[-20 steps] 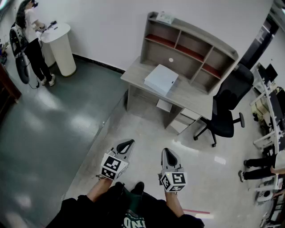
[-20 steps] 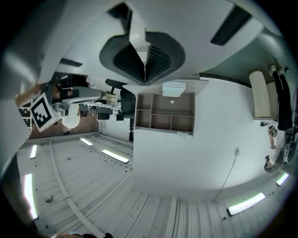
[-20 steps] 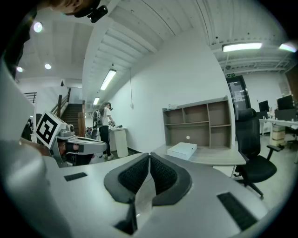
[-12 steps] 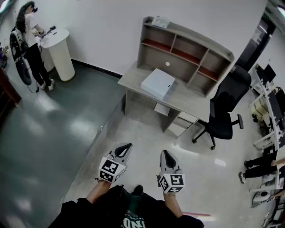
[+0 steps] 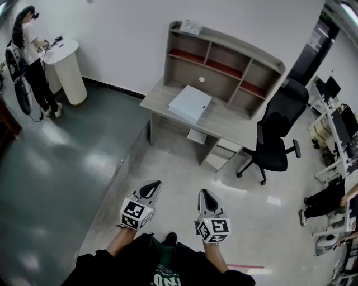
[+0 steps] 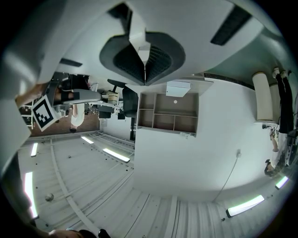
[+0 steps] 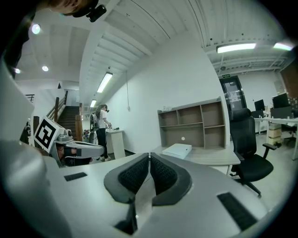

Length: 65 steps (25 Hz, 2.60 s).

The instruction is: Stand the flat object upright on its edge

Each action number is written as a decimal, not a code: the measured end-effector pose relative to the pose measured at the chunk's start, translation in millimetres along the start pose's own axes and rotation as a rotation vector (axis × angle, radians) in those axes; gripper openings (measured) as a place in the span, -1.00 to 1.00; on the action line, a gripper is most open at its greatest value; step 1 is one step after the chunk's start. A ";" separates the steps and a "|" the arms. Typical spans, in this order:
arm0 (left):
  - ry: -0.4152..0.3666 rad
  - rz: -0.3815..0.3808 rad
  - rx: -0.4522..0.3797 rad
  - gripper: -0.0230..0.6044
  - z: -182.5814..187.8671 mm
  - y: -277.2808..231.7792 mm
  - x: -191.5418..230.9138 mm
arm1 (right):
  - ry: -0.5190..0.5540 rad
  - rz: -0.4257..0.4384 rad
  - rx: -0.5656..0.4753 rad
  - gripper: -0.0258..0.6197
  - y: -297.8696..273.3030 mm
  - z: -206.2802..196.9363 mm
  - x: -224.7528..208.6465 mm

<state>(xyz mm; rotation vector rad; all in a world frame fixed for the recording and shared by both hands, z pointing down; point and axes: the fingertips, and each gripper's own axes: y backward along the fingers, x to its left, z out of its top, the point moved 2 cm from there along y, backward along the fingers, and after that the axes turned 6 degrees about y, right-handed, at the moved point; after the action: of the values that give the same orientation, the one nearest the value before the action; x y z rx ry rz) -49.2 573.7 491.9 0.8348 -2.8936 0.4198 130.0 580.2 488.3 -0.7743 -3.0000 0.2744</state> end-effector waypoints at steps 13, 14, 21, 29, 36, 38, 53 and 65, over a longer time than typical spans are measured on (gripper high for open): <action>-0.009 0.009 -0.002 -0.88 5.7 -5.5 -2.0 | -0.014 0.002 0.007 -0.81 3.5 -0.9 -9.6; -0.011 0.008 -0.002 -0.88 6.2 -7.0 -3.0 | -0.013 0.002 0.007 -0.81 3.8 -1.0 -11.3; -0.010 0.006 0.003 -0.88 2.2 -20.9 -13.6 | -0.015 0.014 0.010 -0.81 6.8 -5.3 -27.8; -0.020 0.025 -0.020 -0.88 0.8 -34.3 -29.5 | -0.009 0.060 0.016 -0.81 7.0 -11.8 -44.1; -0.039 0.053 -0.034 -0.88 9.0 -54.8 -13.6 | -0.020 0.068 0.013 -0.81 -15.5 -9.1 -58.4; -0.028 0.066 -0.031 -0.88 8.6 -66.0 -1.3 | -0.024 0.066 0.015 -0.81 -29.8 -9.7 -62.5; -0.037 -0.021 -0.009 -0.88 58.5 -204.0 113.7 | -0.018 0.022 0.035 -0.81 -200.3 22.8 -111.8; -0.026 -0.045 0.020 -0.88 81.2 -268.5 193.6 | -0.024 0.012 0.045 -0.81 -305.5 39.3 -128.6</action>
<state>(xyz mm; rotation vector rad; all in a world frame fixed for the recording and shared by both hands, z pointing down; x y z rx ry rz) -70.6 234.1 510.4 0.9135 -2.8924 0.4371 93.8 248.9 505.8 -0.7909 -3.0011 0.3534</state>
